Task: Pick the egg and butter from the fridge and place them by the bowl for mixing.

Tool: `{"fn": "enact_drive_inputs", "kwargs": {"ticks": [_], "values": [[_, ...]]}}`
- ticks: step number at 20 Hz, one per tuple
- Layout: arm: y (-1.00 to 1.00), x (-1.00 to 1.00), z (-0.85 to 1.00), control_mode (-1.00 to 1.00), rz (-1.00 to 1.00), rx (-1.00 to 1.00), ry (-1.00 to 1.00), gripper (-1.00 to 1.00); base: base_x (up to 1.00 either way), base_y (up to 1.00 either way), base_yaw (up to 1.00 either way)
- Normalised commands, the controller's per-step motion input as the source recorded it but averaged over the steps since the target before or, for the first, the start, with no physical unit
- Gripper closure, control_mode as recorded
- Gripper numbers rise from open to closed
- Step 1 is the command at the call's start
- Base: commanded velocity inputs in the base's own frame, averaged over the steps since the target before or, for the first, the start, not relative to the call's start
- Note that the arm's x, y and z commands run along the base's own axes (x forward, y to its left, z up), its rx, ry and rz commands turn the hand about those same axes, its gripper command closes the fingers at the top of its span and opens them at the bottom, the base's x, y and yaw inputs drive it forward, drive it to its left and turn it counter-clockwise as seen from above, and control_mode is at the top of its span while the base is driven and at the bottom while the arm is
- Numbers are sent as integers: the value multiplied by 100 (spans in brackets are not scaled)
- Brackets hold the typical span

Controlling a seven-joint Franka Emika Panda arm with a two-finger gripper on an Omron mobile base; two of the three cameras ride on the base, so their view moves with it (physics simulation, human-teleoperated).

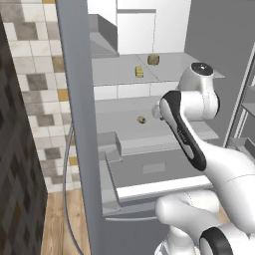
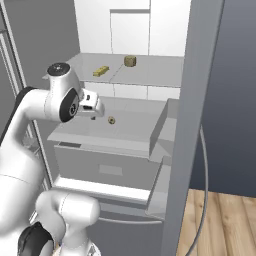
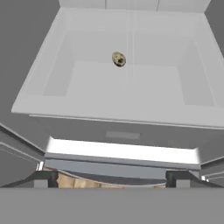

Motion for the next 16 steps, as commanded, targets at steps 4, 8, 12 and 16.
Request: {"fn": "enact_drive_inputs", "kwargs": {"ticks": [4,8,12,16], "values": [[5,40,-30,-100,0,0,-10,-100,0,0,0],[0,52,-22,-100,0,0,0,-100,0,0,0],[0,54,-13,-100,0,0,1,-100,0,0,0],[0,53,-16,-100,0,0,1,-100,0,0,0]]}}
